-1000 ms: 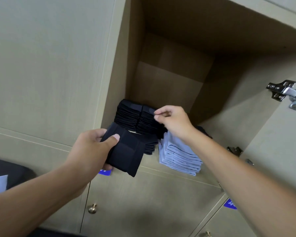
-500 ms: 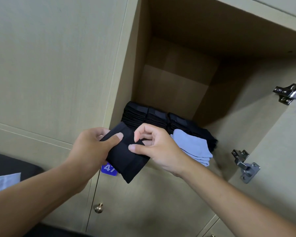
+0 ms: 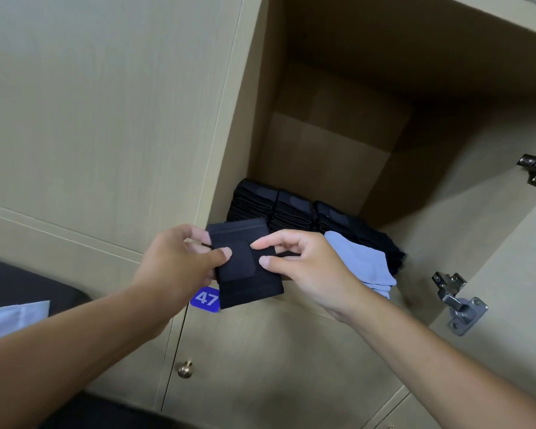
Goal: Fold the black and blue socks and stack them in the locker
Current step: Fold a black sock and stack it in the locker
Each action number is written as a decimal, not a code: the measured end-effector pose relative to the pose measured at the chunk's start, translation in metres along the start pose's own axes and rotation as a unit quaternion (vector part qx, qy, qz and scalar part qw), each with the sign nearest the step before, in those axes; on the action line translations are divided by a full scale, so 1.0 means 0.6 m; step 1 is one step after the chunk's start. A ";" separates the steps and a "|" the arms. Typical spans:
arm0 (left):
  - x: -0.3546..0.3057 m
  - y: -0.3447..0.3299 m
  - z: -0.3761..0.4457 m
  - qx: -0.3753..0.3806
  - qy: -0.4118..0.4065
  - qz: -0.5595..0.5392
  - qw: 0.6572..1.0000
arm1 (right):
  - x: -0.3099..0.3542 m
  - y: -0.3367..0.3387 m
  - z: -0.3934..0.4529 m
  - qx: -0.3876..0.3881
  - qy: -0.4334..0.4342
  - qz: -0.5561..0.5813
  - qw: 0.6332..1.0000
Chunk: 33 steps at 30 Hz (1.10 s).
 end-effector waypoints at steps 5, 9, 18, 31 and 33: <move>-0.012 -0.006 -0.001 0.025 -0.062 0.112 0.991 | -0.009 0.032 0.022 -0.024 -0.025 0.057 0.998; -0.019 -0.017 -0.014 0.063 -0.114 0.211 0.969 | -0.026 0.048 0.062 -0.061 -0.066 0.123 0.988; -0.020 -0.013 -0.016 0.082 -0.136 0.264 0.951 | -0.049 0.075 0.218 -0.163 -0.157 0.207 0.952; -0.020 0.013 -0.003 0.086 -0.137 0.287 0.944 | -0.066 0.056 0.336 -0.137 -0.190 0.166 0.958; -0.020 0.017 -0.002 0.089 -0.138 0.286 0.944 | -0.072 0.056 0.339 -0.124 -0.192 0.171 0.958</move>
Point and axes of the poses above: each hand's wrist, its own z-axis towards the middle knuckle, its own y-axis out of the back of the hand, x = y × z, the point moved 6 cm from there along z, towards the middle knuckle, and after that the axes turned 14 degrees about -z, right-handed, at the moved point
